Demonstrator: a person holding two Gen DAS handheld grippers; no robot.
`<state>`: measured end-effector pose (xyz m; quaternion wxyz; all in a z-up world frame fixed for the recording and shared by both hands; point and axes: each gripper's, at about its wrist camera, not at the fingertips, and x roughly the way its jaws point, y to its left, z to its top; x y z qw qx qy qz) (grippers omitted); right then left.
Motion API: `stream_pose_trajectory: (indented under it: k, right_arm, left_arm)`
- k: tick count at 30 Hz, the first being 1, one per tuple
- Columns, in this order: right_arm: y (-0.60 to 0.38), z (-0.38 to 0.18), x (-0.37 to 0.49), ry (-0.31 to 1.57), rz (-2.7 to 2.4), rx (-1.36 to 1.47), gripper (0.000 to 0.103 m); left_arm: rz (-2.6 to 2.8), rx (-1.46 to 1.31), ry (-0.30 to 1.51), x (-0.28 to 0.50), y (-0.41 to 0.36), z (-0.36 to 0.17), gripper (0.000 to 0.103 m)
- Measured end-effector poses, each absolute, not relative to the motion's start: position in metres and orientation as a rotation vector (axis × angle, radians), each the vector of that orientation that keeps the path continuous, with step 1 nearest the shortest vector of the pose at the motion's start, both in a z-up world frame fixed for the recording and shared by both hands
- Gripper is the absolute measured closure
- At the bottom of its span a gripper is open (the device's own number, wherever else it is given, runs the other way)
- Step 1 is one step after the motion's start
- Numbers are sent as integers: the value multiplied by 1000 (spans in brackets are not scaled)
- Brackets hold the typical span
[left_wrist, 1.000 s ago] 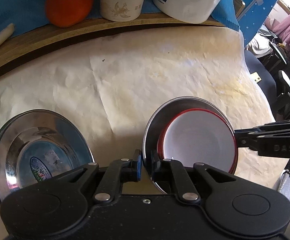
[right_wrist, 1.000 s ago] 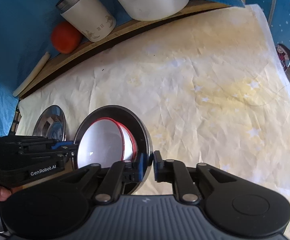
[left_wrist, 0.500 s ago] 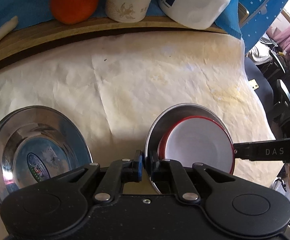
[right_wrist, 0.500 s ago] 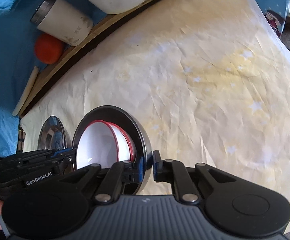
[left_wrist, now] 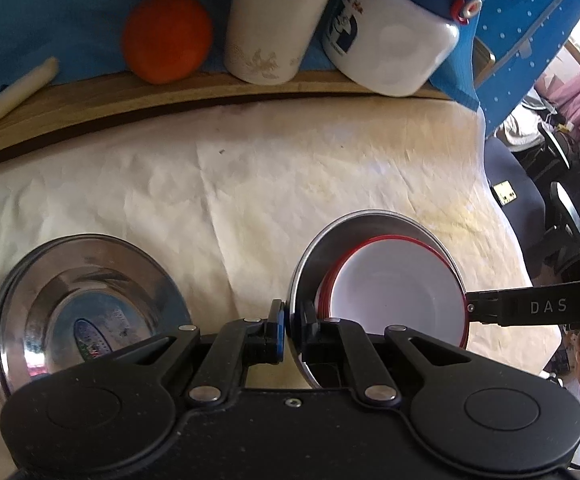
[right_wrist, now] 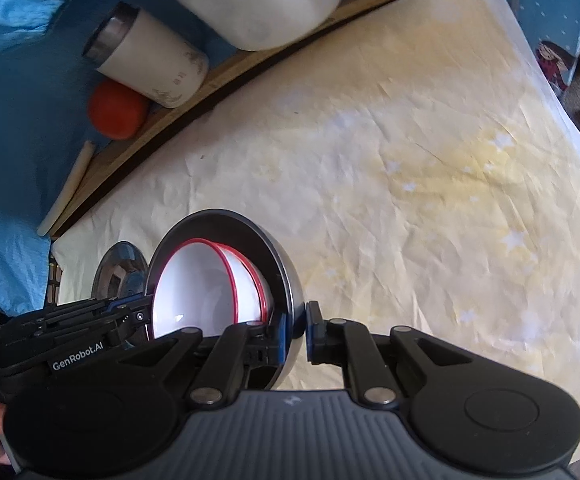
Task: Organize plates and bowls
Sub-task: 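Lower the steel bowl stack onto the steel plate stack with both tools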
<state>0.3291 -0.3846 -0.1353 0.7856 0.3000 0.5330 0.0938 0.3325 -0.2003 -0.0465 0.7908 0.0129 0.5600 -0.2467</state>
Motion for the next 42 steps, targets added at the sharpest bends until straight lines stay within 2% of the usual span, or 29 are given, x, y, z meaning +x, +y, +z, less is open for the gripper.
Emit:
stream_pose_trajectory:
  k: [25,42]
  right_arm:
    - [-305,-101,355,1144,376,489,93]
    - [-276,-89,362,1143,440,424,93]
  left_arm:
    - [-356,-104,1130,318,-117,-21,97]
    - [-283,-155,1106,309,-88,-15,97]
